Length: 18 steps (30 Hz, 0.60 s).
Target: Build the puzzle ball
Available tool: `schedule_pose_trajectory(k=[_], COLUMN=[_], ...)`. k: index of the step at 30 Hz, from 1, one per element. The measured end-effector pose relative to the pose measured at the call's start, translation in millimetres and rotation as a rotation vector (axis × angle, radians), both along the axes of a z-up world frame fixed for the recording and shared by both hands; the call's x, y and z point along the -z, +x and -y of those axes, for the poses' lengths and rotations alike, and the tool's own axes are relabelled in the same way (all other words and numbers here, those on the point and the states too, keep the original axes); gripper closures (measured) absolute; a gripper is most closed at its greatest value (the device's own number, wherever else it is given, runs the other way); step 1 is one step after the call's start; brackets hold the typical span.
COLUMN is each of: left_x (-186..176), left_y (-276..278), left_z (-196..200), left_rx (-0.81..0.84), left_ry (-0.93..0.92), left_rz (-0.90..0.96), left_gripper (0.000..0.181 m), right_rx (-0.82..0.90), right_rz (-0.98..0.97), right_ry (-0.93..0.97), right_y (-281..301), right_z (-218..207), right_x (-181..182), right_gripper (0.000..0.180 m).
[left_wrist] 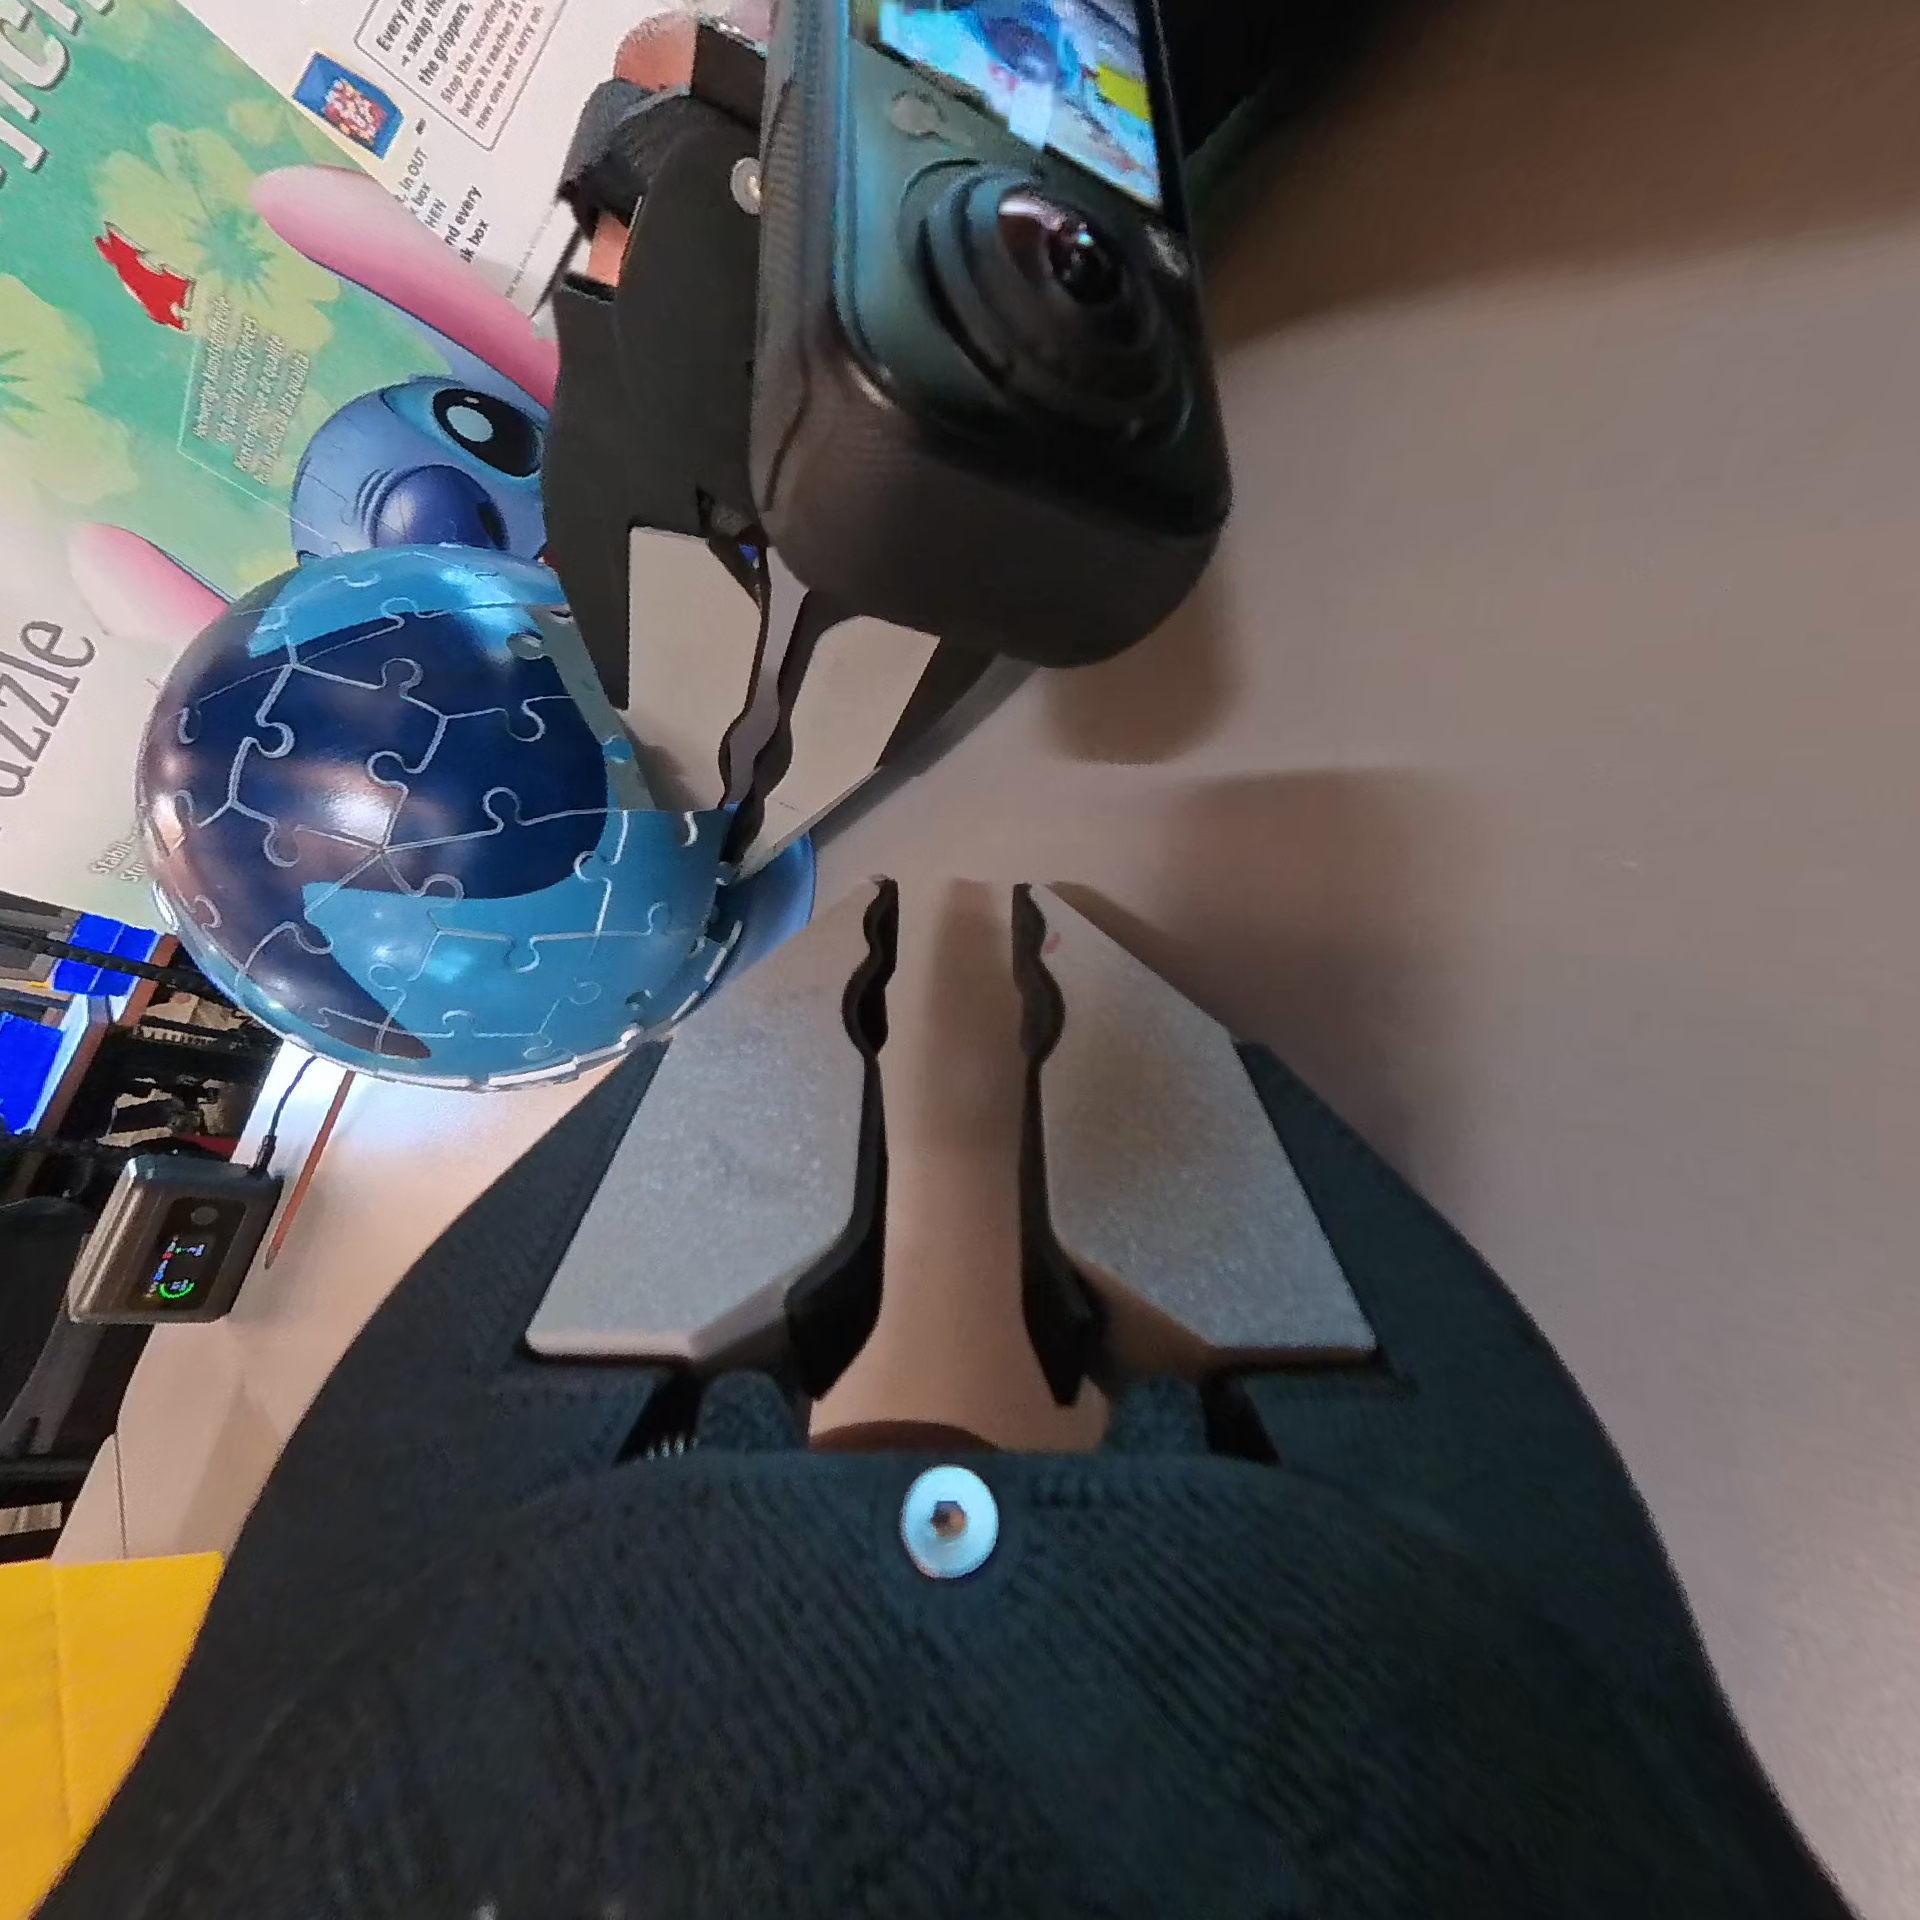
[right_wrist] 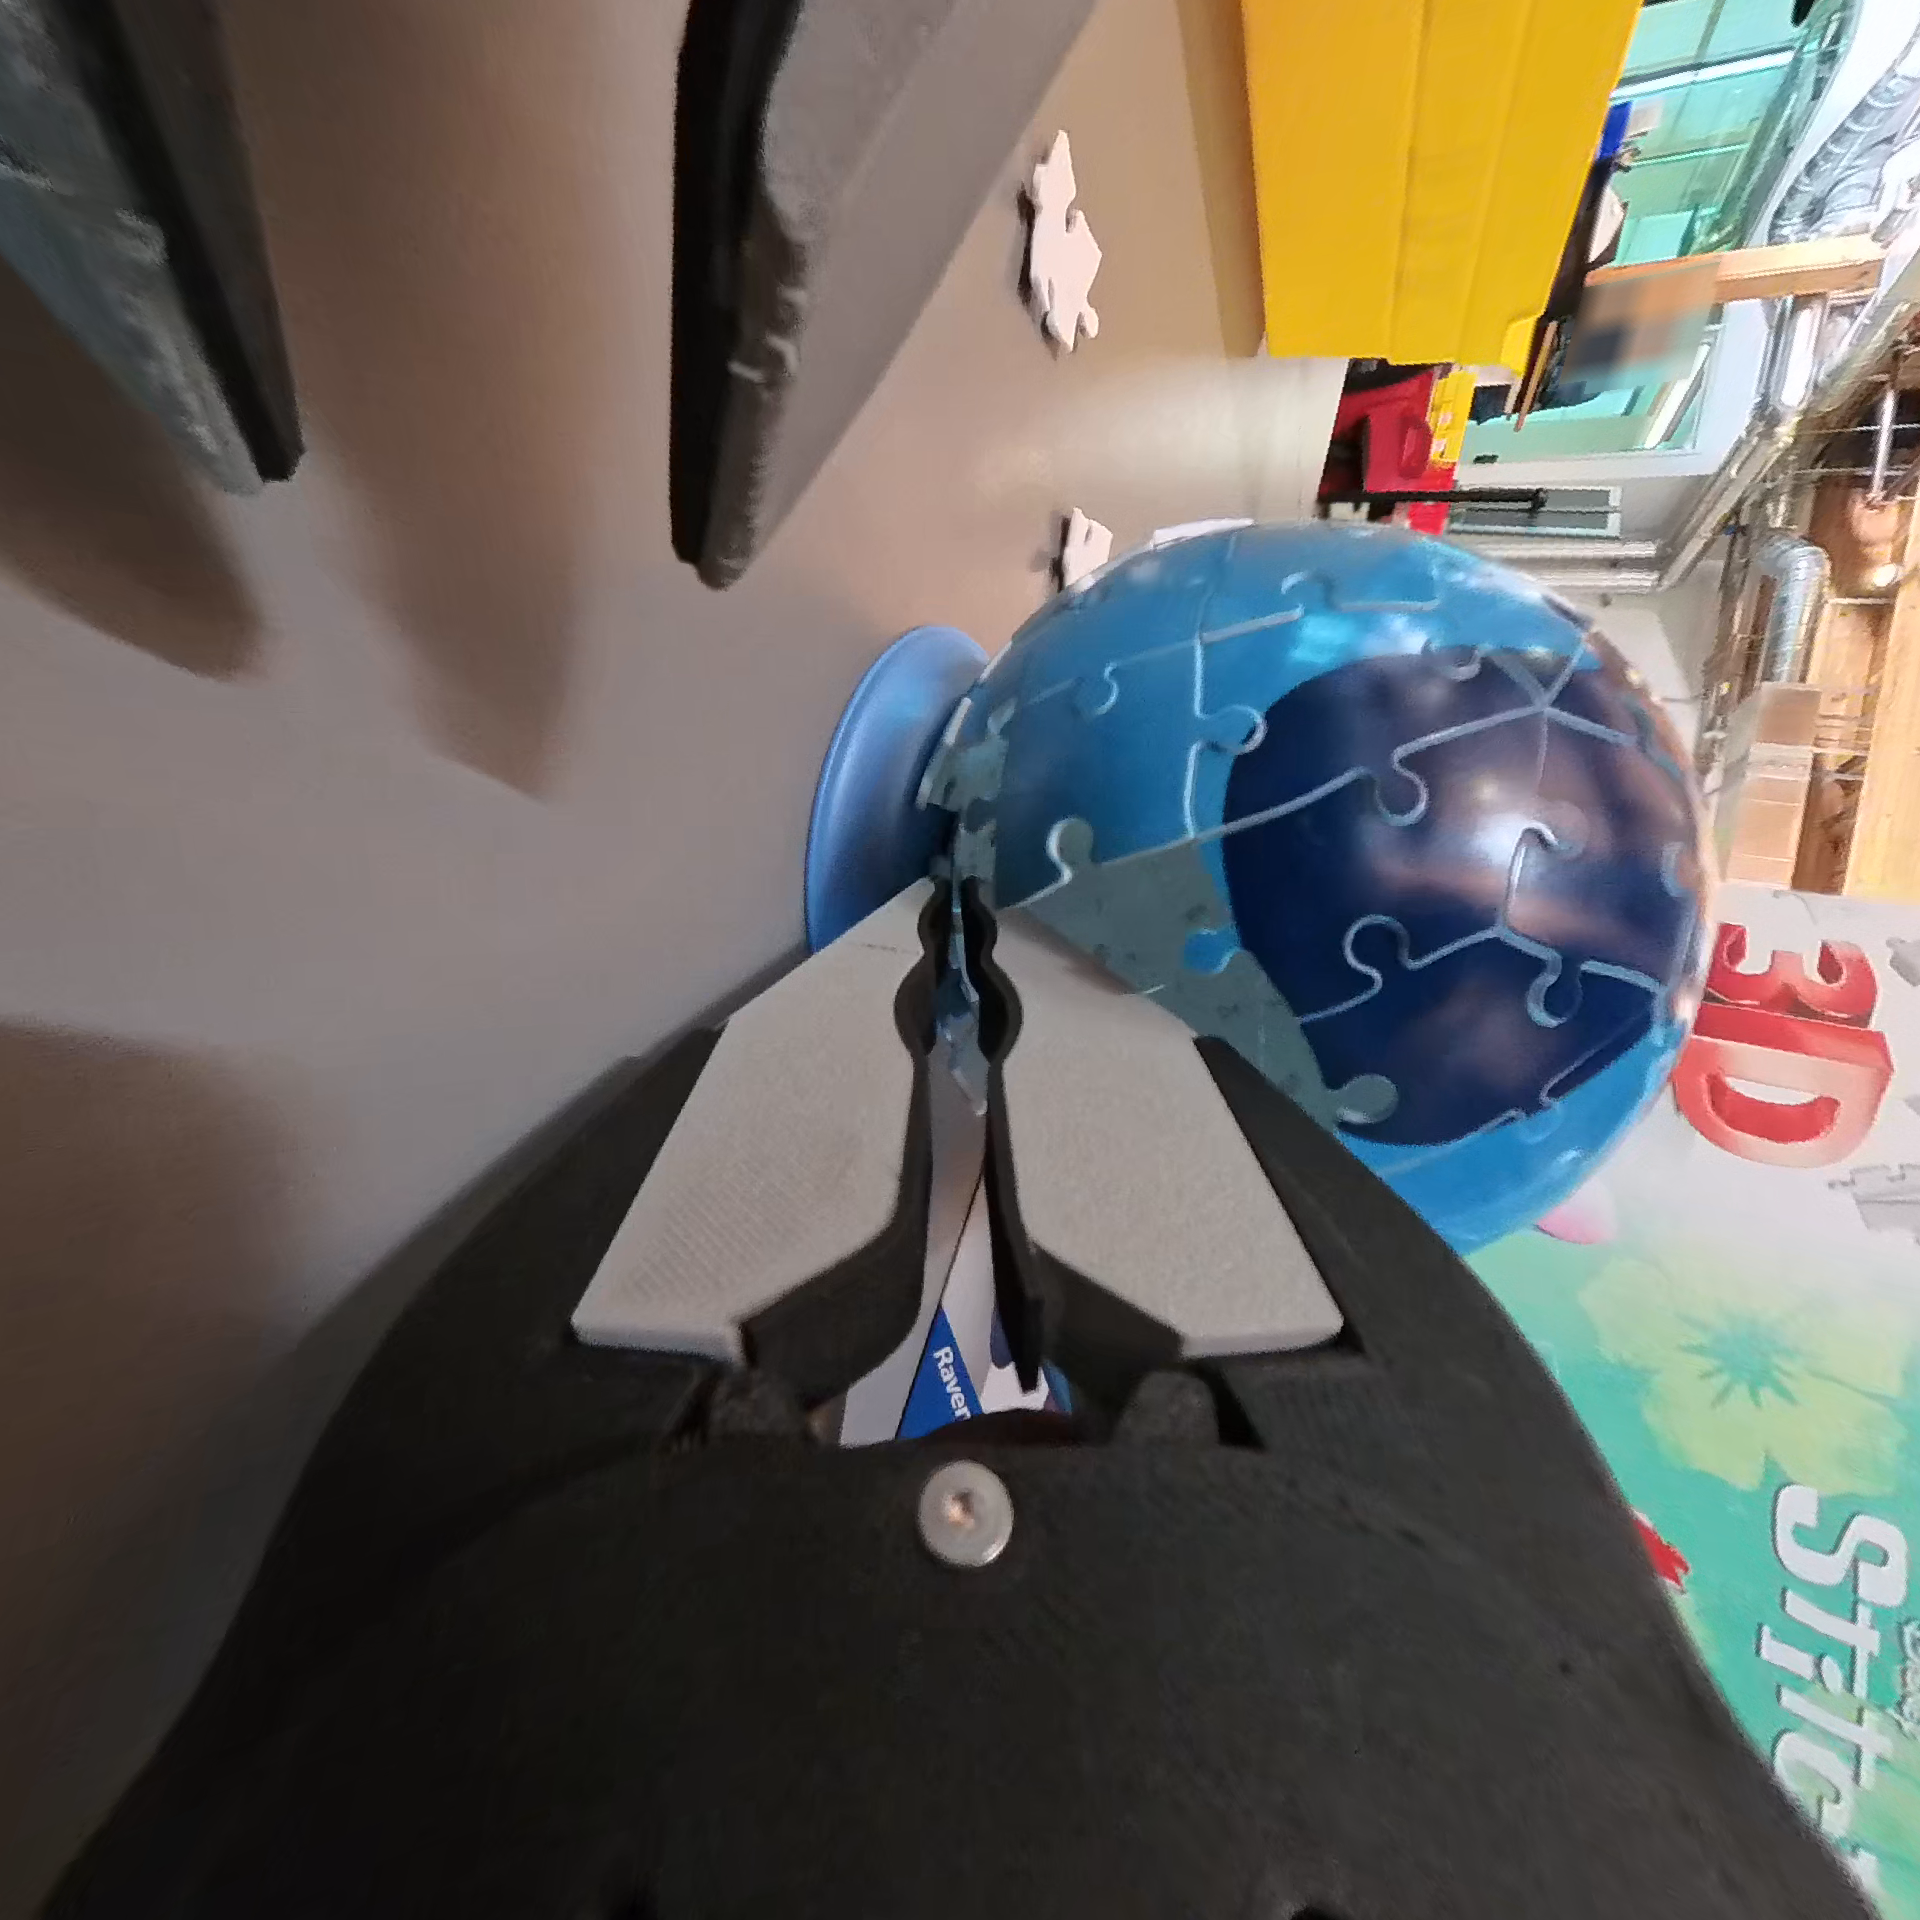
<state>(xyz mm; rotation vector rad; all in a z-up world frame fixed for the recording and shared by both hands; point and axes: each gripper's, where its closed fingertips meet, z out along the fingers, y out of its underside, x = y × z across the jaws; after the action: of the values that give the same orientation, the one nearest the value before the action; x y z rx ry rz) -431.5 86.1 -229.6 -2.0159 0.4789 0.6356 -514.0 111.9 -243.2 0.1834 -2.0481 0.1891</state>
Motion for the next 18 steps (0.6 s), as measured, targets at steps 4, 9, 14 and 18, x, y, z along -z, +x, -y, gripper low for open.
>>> schedule_pose_trajectory(k=[4, 9, 14, 18], left_x=[-0.5, 0.0, 0.3, 0.7], left_y=[0.5, 0.0, 0.0, -0.4], left_z=[0.6, 0.2, 0.3, 0.8], left_rx=[-0.001, -0.002, -0.002, -0.005], left_ry=[0.001, -0.003, -0.006, -0.008], left_rz=[0.002, 0.001, -0.001, -0.002], left_gripper=[0.161, 0.161, 0.161, 0.162], right_rx=[-0.009, -0.003, 0.014, 0.037], right_rz=[0.013, 0.006, -0.004, 0.006], right_ry=[-0.01, -0.005, 0.012, 0.014], right_y=[0.2, -1.3, -2.4, -2.7], right_z=[4.0, 3.5, 1.6, 1.2], right_x=[0.0, -0.3, 0.0, 0.2], right_gripper=[0.18, 0.18, 0.18, 0.18])
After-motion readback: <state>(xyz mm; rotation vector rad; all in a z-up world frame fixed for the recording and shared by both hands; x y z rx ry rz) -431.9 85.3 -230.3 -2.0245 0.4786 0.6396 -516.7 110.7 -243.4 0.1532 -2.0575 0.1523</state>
